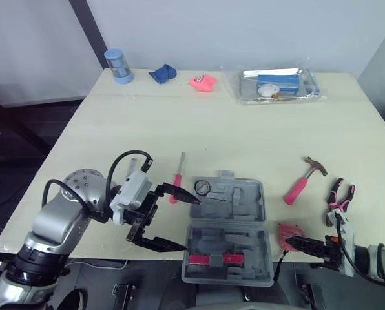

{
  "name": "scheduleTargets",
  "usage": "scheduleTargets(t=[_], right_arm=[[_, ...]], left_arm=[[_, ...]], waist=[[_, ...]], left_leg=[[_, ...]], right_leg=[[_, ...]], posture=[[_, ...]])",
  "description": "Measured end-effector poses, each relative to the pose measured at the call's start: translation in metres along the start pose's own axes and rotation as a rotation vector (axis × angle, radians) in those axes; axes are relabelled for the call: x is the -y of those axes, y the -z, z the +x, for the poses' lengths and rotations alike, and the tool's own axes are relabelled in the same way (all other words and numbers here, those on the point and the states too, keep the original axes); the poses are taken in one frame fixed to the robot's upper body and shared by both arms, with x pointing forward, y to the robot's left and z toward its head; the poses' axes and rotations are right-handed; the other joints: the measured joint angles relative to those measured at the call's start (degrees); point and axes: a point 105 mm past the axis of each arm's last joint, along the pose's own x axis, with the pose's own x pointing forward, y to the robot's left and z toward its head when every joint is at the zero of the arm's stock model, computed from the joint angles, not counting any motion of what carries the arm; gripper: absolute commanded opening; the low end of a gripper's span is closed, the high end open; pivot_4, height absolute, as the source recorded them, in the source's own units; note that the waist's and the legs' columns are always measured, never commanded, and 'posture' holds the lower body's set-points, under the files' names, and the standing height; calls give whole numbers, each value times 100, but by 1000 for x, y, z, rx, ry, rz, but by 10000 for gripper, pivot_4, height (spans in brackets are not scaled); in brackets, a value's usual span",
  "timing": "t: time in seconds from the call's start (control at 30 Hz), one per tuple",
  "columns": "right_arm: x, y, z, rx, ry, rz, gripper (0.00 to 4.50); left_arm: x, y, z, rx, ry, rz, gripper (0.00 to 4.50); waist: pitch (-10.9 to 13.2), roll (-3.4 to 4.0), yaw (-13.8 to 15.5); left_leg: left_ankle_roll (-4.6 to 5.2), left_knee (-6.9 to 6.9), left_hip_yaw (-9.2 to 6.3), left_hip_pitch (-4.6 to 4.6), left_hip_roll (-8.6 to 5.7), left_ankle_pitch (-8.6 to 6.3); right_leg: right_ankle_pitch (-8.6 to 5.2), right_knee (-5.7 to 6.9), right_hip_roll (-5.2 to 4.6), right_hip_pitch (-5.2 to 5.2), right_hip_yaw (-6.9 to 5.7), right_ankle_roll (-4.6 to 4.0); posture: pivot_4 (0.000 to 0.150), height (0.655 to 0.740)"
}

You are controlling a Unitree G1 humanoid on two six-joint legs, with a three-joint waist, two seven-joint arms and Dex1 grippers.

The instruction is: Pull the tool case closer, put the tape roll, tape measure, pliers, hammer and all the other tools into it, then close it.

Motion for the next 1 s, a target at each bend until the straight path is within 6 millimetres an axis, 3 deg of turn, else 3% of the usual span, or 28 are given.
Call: scheduleTargets(t=[0.3, 0.47, 0.63, 0.73, 1.0], right_arm=[[16, -8, -32, -3, 92, -206, 44709], [12, -29, -44, 44, 95, -719, 44709], [-2, -22, -29, 11, -68, -1106, 44709], [1, -12, -19, -71, -129, -1280, 44709], [5, -15, -3, -101, -132, -1425, 44709]], left_arm=[[-1, -2, 1, 20, -5, -4, 45000], [-1, -3, 0, 47, -21, -7, 45000], [0, -3, 0, 48, -17, -4, 45000], [0, -3, 0, 49, -15, -5, 45000], [4, -6, 3, 48, 3, 13, 45000]], waist=[[1, 1, -4], [1, 1, -17], [2, 0, -12], [3, -1, -13], [3, 0, -11]], left_leg=[[0, 0, 5, 3, 1, 0], [0, 0, 9, 7, 1, 0], [-1, 1, 10, 11, 2, 0], [-1, 0, 10, 15, 2, 0], [-1, 1, 12, 17, 1, 0]], right_leg=[[-1, -1, 0, 0, 2, 1], [-3, 0, 0, 0, 4, 5], [-2, -2, -1, 8, 5, 4], [-2, -1, -1, 11, 6, 4], [-2, 1, -1, 12, 10, 3]], posture=[[1500, 7400], [1500, 7400], [1500, 7400], [1500, 7400], [1500, 7400]])
